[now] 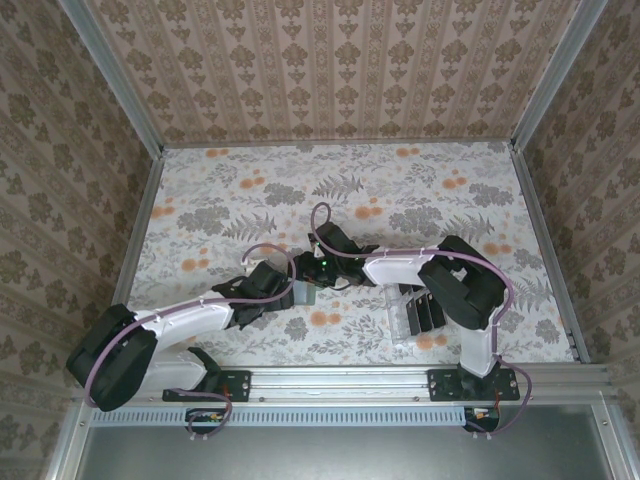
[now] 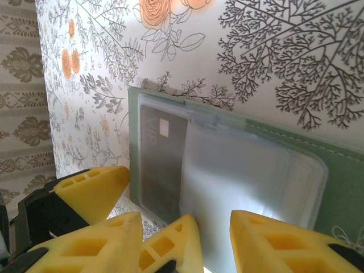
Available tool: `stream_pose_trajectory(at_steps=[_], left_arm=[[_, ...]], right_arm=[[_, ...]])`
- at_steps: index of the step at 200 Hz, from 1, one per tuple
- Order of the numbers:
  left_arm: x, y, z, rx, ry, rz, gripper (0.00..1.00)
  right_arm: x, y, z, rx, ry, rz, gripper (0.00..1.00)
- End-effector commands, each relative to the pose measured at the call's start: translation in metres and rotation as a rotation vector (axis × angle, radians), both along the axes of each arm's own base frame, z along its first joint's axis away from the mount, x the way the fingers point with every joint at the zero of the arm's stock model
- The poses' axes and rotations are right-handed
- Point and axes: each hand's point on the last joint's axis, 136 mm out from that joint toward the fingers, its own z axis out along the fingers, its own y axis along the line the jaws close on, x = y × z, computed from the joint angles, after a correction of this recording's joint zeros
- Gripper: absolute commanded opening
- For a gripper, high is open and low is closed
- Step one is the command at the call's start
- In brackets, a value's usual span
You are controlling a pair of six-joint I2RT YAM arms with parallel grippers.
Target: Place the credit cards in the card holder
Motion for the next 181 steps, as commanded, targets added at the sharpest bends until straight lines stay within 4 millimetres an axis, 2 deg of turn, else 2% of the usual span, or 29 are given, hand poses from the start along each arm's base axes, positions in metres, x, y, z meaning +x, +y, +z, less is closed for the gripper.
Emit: stream_pose_trajectory(at_steps=[1, 37, 61, 132, 181], left_arm=[[-0.012, 0.014, -0.011, 0.042, 0.037, 0.022, 1.00], [-0.012, 0.015, -0.009, 0.044, 0.032, 0.027, 1.00], [-0.012, 0.018, -0.007, 0.043, 0.026, 0.033, 1.00], [-0.015, 0.035, -0.011, 0.077, 0.050, 0.079, 1.00], [-0.015, 0.035, -0.012, 0.075, 0.053, 0.082, 1.00]], right_arm=[[0.001, 0.008, -0.008, -0.008, 0.016, 0.004, 0.46], [-0.001, 0.001, -0.030, -0.055, 0.044, -0.006, 0.46], [-0.003, -0.005, -0.038, -0.071, 0.051, -0.019, 0.46], [-0.006, -0.011, -0.042, -0.084, 0.057, -0.032, 0.46], [-0.009, -0.012, -0.038, -0.076, 0.053, -0.030, 0.48]])
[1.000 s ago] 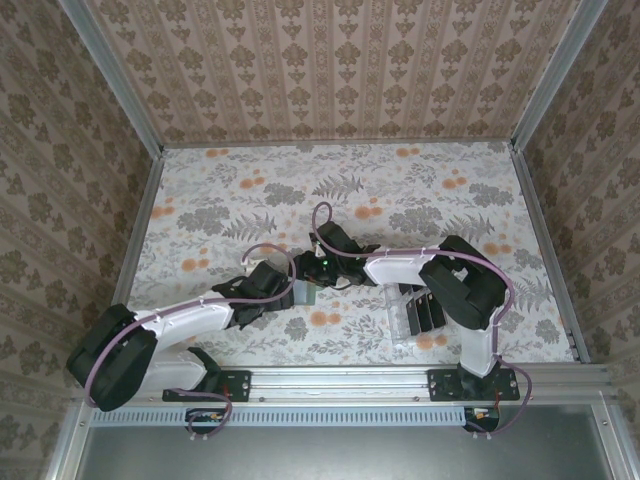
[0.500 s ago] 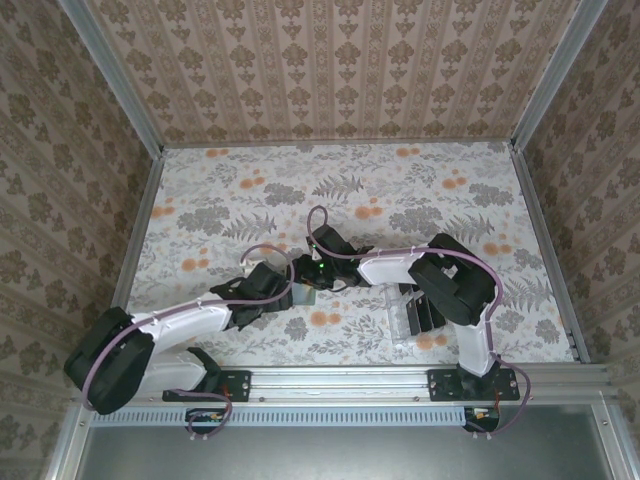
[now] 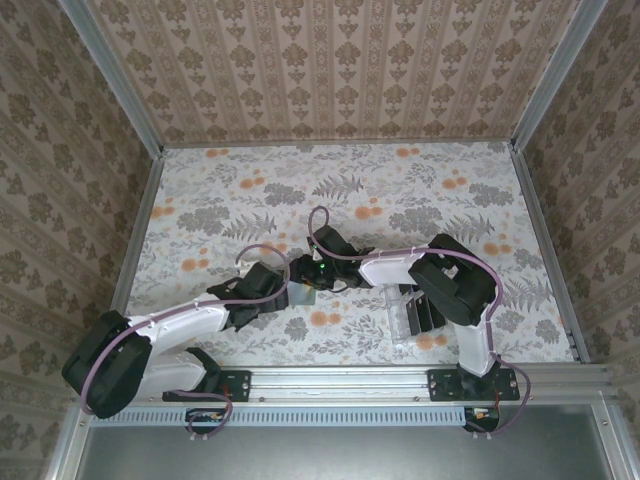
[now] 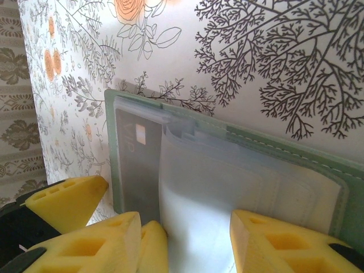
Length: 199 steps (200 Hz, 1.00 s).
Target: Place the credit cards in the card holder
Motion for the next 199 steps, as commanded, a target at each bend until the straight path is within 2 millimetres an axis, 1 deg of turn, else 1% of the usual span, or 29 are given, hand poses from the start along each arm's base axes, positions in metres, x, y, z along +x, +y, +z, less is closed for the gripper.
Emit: stream_pose_trajectory(at_steps=[1, 14, 41, 75, 103, 122, 151, 199], left_arm=[[-0.011, 0.019, -0.011, 0.060, 0.043, 0.032, 1.00], [-0.011, 0.018, -0.011, 0.059, 0.043, 0.032, 1.00], [-0.011, 0.019, -0.012, 0.058, 0.045, 0.033, 1.00], [-0.011, 0.018, -0.011, 0.055, 0.045, 0.031, 1.00], [-0.011, 0.018, -0.012, 0.055, 0.046, 0.034, 1.00], [-0.011, 0.018, -0.012, 0.053, 0.045, 0.035, 1.00], [-0.012, 0.019, -0.013, 0.055, 0.048, 0.036, 1.00], [-0.012, 0.020, -0.013, 0.057, 0.051, 0.044, 1.00]], right_arm=[[-0.009, -0.015, -0.019, -0.066, 0.033, -0.021, 0.48], [-0.009, -0.015, -0.019, -0.064, 0.033, -0.022, 0.48], [-0.010, -0.011, -0.011, -0.027, 0.023, -0.016, 0.50], [-0.009, -0.003, 0.011, 0.044, -0.019, 0.001, 0.51], [-0.007, -0.002, 0.030, 0.079, -0.054, 0.001, 0.52], [-0.008, -0.003, 0.036, 0.089, -0.061, -0.002, 0.52], [-0.012, -0.003, 0.035, 0.089, -0.051, -0.010, 0.52], [-0.024, 0.002, 0.022, 0.081, -0.027, -0.004, 0.52]])
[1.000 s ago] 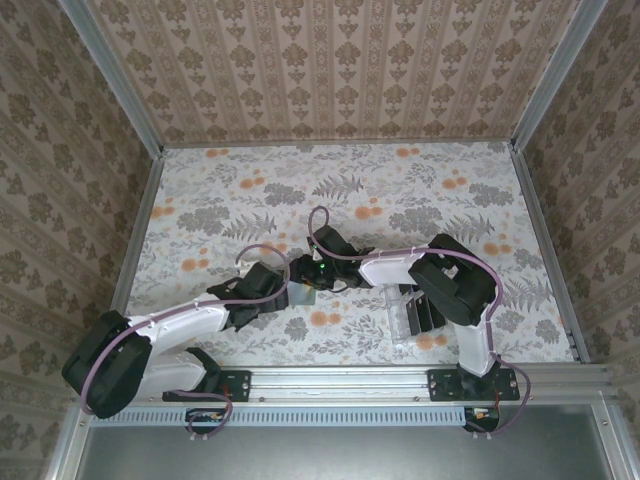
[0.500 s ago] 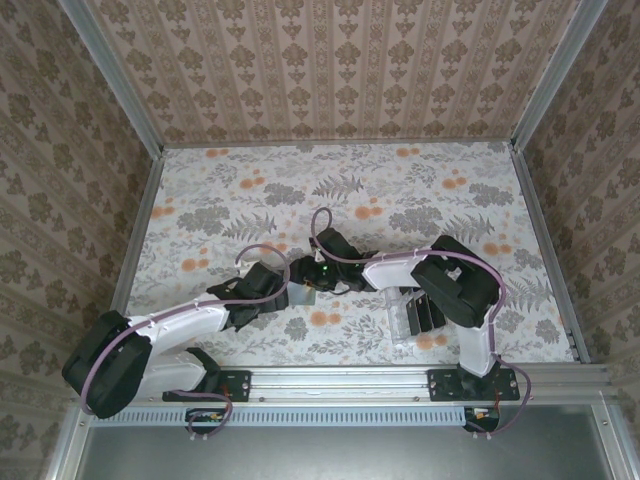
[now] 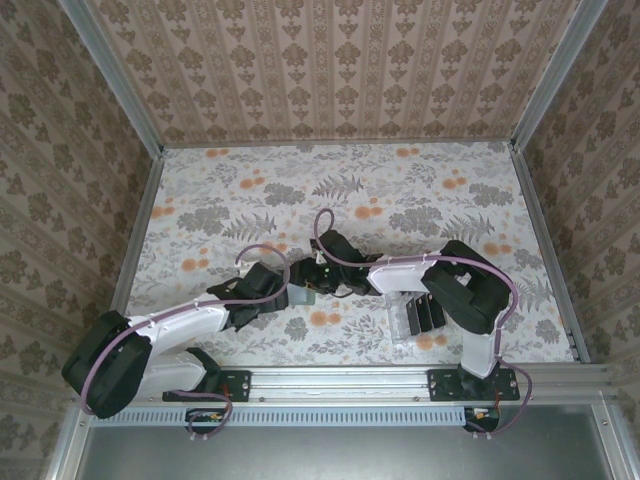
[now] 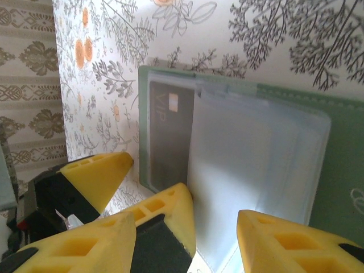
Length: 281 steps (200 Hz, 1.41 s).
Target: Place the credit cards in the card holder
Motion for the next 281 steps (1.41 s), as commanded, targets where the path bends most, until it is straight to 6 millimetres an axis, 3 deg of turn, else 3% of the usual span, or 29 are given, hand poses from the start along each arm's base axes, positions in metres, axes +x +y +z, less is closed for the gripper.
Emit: stream_pose_trajectory(at_steps=[1, 126, 218, 281], left_arm=[[-0.012, 0.020, -0.013, 0.057, 0.051, 0.044, 1.00], [-0.012, 0.022, -0.015, 0.065, 0.062, 0.053, 1.00], [-0.013, 0.021, -0.015, 0.062, 0.063, 0.052, 1.00], [-0.013, 0.020, -0.015, 0.054, 0.061, 0.048, 1.00]], right_arm=[[-0.005, 0.003, 0.000, 0.016, 0.001, -0.011, 0.52], [-0.020, 0.004, -0.019, 0.009, 0.039, -0.010, 0.51], [-0.020, 0.006, -0.035, -0.014, 0.059, -0.012, 0.51], [-0.011, 0.017, -0.023, 0.005, 0.043, -0.001, 0.50]])
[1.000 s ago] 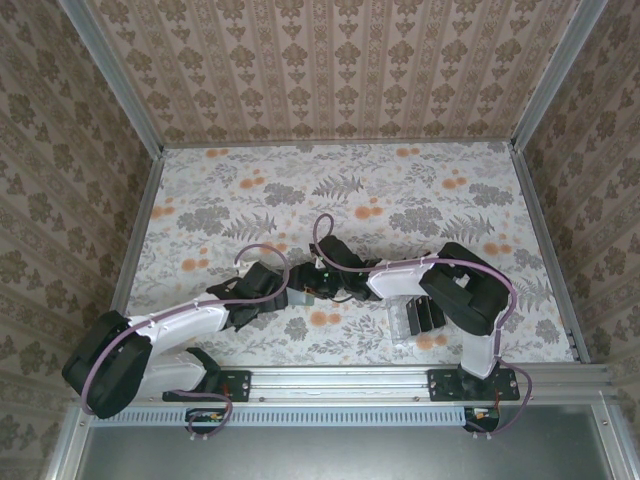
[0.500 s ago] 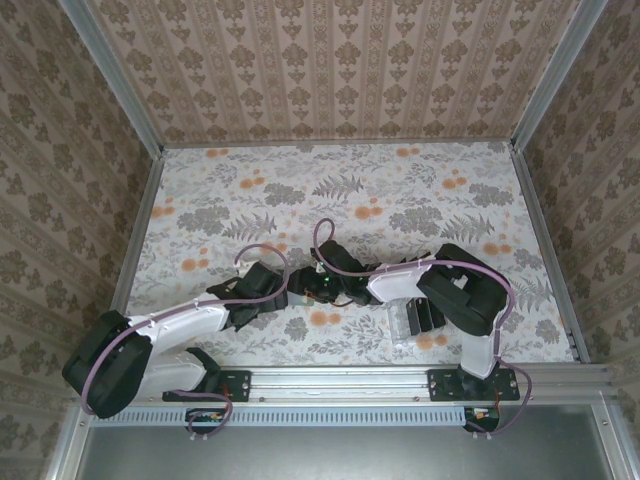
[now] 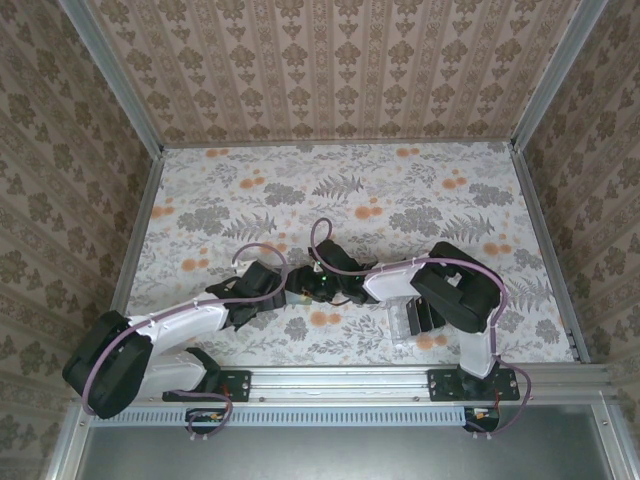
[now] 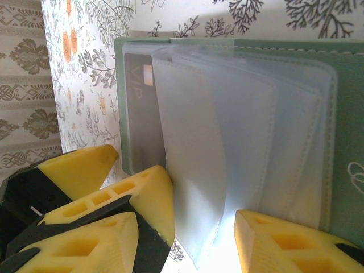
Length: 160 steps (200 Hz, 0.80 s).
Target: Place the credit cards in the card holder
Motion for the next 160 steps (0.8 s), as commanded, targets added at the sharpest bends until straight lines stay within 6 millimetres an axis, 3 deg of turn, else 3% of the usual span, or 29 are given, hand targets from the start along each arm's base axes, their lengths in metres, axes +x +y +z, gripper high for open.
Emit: stream_pose_trajectory(at_steps=[1, 44, 89, 115, 160], left_arm=[[-0.016, 0.013, -0.014, 0.047, 0.064, 0.010, 1.00], [-0.015, 0.011, -0.010, 0.028, 0.052, 0.007, 1.00], [-0.015, 0.011, -0.008, 0.023, 0.044, 0.005, 1.00], [-0.015, 0.012, -0.005, 0.018, 0.039, 0.005, 1.00], [-0.010, 0.008, 0.016, -0.022, -0.012, 0.006, 1.00]], right_arm=[[-0.001, 0.009, -0.004, -0.007, 0.013, 0.020, 0.49], [0.006, 0.016, 0.008, 0.018, 0.000, 0.025, 0.45], [0.010, 0.021, 0.007, 0.022, 0.005, 0.024, 0.40], [0.012, 0.020, 0.004, 0.016, 0.011, 0.018, 0.30], [0.014, 0.016, 0.004, 0.001, 0.018, 0.012, 0.09]])
